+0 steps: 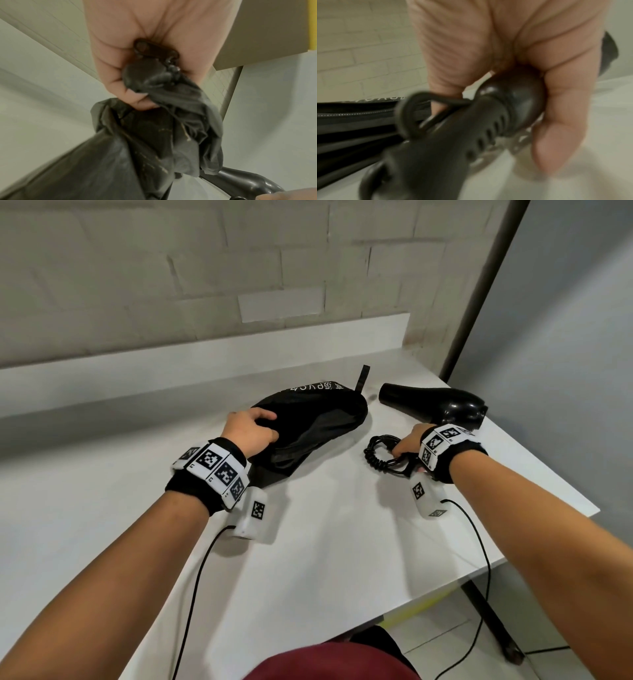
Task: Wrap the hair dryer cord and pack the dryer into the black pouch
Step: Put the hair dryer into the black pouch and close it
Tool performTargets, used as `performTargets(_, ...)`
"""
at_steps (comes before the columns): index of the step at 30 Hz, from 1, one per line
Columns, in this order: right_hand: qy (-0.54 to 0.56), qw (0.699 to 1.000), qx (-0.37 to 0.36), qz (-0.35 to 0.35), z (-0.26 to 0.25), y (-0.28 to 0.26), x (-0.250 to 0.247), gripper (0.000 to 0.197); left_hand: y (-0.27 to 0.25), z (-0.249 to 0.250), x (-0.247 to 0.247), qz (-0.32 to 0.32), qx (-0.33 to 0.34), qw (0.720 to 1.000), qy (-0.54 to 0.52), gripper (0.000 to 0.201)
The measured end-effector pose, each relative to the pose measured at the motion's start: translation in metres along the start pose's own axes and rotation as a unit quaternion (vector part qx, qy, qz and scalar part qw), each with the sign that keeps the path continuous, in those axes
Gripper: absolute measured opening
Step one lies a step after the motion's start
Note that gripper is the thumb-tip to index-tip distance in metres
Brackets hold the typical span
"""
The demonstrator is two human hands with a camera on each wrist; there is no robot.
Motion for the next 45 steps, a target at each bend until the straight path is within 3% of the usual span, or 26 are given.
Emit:
performTargets(3,-0.007,1.000,-0.003,-0.006,0.002,-0.004,-0.005,0.043,0.001,0.001,0.002,-0.003,0.004,1.000,0.000,0.038)
performTargets(7,0.086,0.996,-0.011,0.022,0.008,-0.007,-0.006,0.033,-0.002,0.004,0.003,-0.008,0.000,1.000,0.009,0.041)
performTargets(11,0.215,0.975,-0.017,0.057,0.015,0.000,-0.004,0.028,-0.004,0.009,-0.001,-0.028,-0.006,1.000,0.012,0.043)
performTargets(15,0.304,0.941,-0.029,0.143,0.010,0.002,-0.020,0.029,-0.001,0.013,-0.001,-0.055,-0.022,0.998,0.028,0.049)
performTargets(18,0.360,0.910,-0.094,0.185,0.000,-0.002,-0.039,0.026,0.002,0.022,0.000,-0.074,-0.028,0.996,0.042,0.053)
performTargets(26,0.385,0.856,-0.258,0.229,-0.036,-0.008,-0.061,0.035,0.010,0.046,0.009,-0.125,-0.035,0.990,0.055,0.054)
performTargets(32,0.332,0.857,-0.328,0.219,-0.047,-0.012,-0.051,0.035,0.019,0.048,0.017,-0.151,-0.057,0.987,0.016,0.052)
performTargets(39,0.173,0.875,-0.404,0.201,-0.044,-0.014,-0.027,0.028,0.025,0.056,0.025,-0.169,-0.075,0.980,-0.073,0.053)
performTargets(45,0.038,0.888,-0.426,0.168,-0.036,-0.007,-0.025,0.032,0.026,0.056,0.022,-0.222,-0.094,0.947,-0.215,0.051)
Point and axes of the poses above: each hand's wrist, its own y-axis towards the middle knuckle, its own x-axis out of the palm, z = x × y, the point moved 1 cm from there along y, towards the middle knuckle, and after that the axes turned 6 degrees about x, right-handed, at the moved point
